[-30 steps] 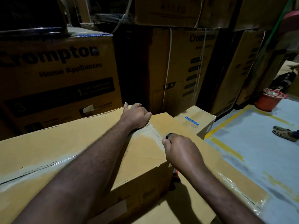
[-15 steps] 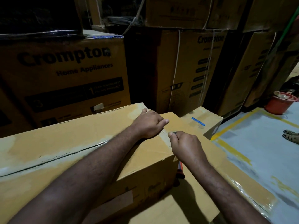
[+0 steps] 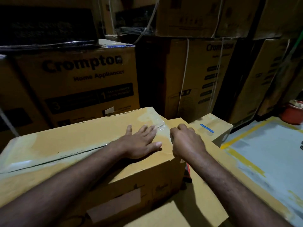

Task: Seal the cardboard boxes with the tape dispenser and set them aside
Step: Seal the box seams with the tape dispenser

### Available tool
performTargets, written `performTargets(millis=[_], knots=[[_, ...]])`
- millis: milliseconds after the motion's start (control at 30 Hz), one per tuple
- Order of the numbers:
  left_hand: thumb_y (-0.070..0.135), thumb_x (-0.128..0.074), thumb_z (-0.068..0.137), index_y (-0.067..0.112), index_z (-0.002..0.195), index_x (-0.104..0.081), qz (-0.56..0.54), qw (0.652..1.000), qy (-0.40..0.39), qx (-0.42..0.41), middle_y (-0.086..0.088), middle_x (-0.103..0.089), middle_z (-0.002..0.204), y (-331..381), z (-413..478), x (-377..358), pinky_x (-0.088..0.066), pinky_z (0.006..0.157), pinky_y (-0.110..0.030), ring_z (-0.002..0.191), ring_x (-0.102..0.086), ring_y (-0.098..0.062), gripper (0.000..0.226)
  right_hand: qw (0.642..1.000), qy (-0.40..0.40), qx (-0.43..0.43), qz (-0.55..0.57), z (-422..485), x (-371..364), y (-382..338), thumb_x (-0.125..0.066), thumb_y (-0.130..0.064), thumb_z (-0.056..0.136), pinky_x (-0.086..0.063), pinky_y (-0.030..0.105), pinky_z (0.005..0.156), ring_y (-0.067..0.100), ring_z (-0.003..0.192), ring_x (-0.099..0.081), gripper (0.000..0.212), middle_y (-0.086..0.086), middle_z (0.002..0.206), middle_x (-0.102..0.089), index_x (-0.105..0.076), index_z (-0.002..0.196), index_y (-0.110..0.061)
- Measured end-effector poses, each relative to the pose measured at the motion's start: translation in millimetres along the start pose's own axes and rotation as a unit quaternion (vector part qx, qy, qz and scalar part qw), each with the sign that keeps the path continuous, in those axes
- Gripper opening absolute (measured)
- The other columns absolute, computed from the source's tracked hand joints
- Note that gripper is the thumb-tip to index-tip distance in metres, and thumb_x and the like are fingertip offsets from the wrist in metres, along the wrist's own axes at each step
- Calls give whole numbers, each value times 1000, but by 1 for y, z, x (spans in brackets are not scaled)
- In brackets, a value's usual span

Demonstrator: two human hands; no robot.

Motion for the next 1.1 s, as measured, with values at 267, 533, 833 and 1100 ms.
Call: performTargets(millis=[267,533,833,1100], knots=[[98,28,45,34,162,-9,-36,986,29,162,18,0,168,-87,-139,-26,-13,124,-37,154,-4,-5,138,997,43,56,-28,28,2,-35,-57,-15,90,-51,42,87,22,96,-53,26,5,108,-55,-64,115,-16],[104,15,52,44,155,-30,-114,909,100,388,19,-24,163,-188,-293,-70,-24,120,-39,151,-26,-18,127,986,57,116,-106,34,4,-89,-47,-18,94,-45,37,77,26,97,-55,28,9,110,-57,-65,115,-15],[67,-30,100,34,147,-50,-122,898,198,373,7,-43,157,-161,-279,-63,-37,111,-38,142,-40,-23,61,938,-48,340,52,-29,-26,-281,-55,-15,93,-54,38,83,23,95,-53,23,7,111,-59,-68,111,-14],[20,-64,100,13,109,-73,-520,480,582,401,-12,-74,89,-205,-344,-60,-64,71,-49,77,-73,-28,14,909,-27,400,109,-26,-33,-308,-51,-22,95,-55,39,81,22,92,-55,25,3,104,-61,-69,112,-19]])
Point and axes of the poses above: each hand's wrist, its own z-axis towards the middle knuckle, its own x-axis out of the back of the hand, y = z × x, the point moved 5 cm from there along z, towards the middle knuckle
